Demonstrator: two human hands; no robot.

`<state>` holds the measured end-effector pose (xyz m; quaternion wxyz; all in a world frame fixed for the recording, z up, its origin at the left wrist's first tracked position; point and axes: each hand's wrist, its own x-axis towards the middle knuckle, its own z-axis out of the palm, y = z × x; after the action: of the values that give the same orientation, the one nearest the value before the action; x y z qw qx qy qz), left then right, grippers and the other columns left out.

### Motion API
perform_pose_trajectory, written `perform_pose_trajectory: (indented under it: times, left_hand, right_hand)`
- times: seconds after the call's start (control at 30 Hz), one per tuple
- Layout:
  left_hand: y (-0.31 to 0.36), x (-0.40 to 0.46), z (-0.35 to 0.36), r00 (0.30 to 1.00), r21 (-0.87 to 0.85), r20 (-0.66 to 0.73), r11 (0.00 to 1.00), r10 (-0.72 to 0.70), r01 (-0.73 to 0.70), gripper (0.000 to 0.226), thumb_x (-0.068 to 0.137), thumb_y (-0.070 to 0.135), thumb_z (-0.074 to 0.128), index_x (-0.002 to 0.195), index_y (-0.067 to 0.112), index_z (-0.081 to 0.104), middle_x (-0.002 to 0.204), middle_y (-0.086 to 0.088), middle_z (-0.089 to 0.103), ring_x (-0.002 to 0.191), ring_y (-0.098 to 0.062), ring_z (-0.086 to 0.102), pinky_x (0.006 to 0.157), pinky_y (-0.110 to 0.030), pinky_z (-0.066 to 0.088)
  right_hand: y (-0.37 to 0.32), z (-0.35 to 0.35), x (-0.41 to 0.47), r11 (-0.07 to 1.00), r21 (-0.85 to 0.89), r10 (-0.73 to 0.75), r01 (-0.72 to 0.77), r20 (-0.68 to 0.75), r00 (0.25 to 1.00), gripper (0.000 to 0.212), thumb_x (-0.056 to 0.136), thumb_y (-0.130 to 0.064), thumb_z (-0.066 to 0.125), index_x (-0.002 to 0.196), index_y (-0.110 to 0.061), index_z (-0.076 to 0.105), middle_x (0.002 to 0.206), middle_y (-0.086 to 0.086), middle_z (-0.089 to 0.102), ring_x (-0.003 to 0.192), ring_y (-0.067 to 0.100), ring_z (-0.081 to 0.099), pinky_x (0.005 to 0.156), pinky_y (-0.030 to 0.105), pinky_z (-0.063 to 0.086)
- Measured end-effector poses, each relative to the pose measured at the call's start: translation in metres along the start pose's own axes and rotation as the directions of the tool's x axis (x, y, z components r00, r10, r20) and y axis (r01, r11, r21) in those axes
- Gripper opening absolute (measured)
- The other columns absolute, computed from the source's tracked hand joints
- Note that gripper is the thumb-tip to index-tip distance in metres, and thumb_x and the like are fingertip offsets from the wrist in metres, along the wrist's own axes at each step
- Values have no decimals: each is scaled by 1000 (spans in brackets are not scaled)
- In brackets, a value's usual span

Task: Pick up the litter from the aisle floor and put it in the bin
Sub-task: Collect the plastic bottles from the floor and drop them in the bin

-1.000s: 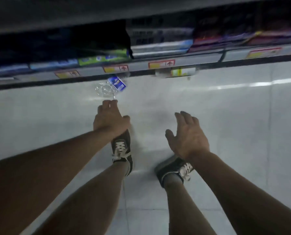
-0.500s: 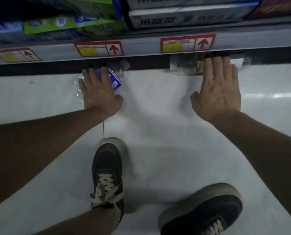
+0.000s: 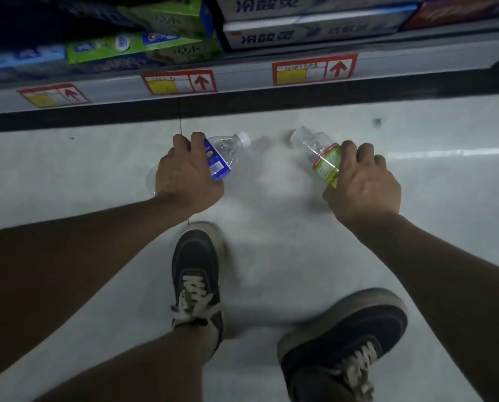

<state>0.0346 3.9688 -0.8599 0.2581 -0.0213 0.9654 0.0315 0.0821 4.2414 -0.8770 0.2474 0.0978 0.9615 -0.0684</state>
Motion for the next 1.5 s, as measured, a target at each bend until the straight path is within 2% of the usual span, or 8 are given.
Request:
perform_pose_trajectory:
  times: [0.27, 0.53, 0.67, 0.8, 0.9, 1.1, 1.23, 1.5]
  left_hand:
    - [20, -105, -76, 993, 25, 80, 995, 91, -93, 85, 72, 43, 83, 138, 15, 37, 126, -12, 52, 105, -31, 61, 88, -43, 54]
    - [48, -203, -214, 985, 57, 42, 983, 170, -172, 76, 67, 46, 79, 126, 18, 41, 113, -8, 59, 96, -29, 61, 85, -41, 49]
    - [76, -255, -297, 979, 99, 28, 974, 203, -205, 72, 67, 47, 76, 124, 19, 41, 112, -6, 58, 95, -27, 60, 84, -41, 48]
    - [98, -308, -382, 988, 48, -12, 987, 154, -153, 75, 67, 48, 78, 127, 20, 40, 116, -5, 58, 100, -26, 60, 87, -40, 48]
    - [111, -347, -441, 994, -11, -49, 996, 93, -94, 80, 67, 47, 79, 129, 20, 39, 119, -6, 57, 104, -26, 60, 90, -40, 48]
    - [116, -422, -530, 991, -60, -132, 998, -3, -5, 86, 67, 51, 80, 134, 23, 35, 126, -3, 56, 112, -24, 58, 95, -39, 46]
    - [113, -467, -574, 980, -132, -173, 989, -94, 72, 94, 67, 53, 84, 140, 26, 33, 132, 0, 54, 118, -20, 57, 98, -37, 48]
    - [69, -540, -633, 931, -225, -282, 959, -232, 171, 89, 68, 52, 79, 138, 24, 32, 126, -1, 53, 112, -20, 56, 95, -37, 46]
  right_hand:
    - [0, -61, -126, 991, 106, 68, -76, 77, 995, 70, 76, -38, 71, 131, -13, 36, 110, 12, 45, 93, 34, 58, 64, 41, 49]
    - [1, -212, -234, 979, 172, 92, -107, 89, 992, 72, 78, -43, 70, 134, -14, 36, 106, 10, 51, 94, 30, 57, 62, 34, 39]
    - [4, -302, -292, 970, 209, 120, -128, 51, 991, 71, 78, -45, 70, 135, -16, 38, 105, 7, 52, 92, 29, 58, 62, 35, 46]
    - [6, -391, -340, 955, 252, 158, -157, 17, 987, 72, 82, -44, 66, 140, -17, 34, 108, 7, 52, 94, 27, 57, 65, 38, 50]
    - [9, -452, -374, 955, 264, 149, -139, -19, 989, 71, 82, -44, 67, 139, -16, 34, 105, 6, 52, 91, 26, 56, 59, 35, 45]
    - [18, -559, -432, 966, 258, 46, -27, -68, 997, 70, 86, -48, 63, 140, -22, 27, 112, 2, 49, 99, 23, 54, 66, 34, 45]
    - [23, -610, -459, 967, 252, 0, 25, -99, 995, 70, 86, -48, 64, 140, -22, 28, 113, 2, 51, 101, 24, 55, 68, 35, 46]
    - [-7, -671, -489, 966, 181, -158, 182, -139, 978, 73, 85, -50, 66, 142, -22, 29, 121, 4, 52, 103, 26, 58, 71, 36, 49]
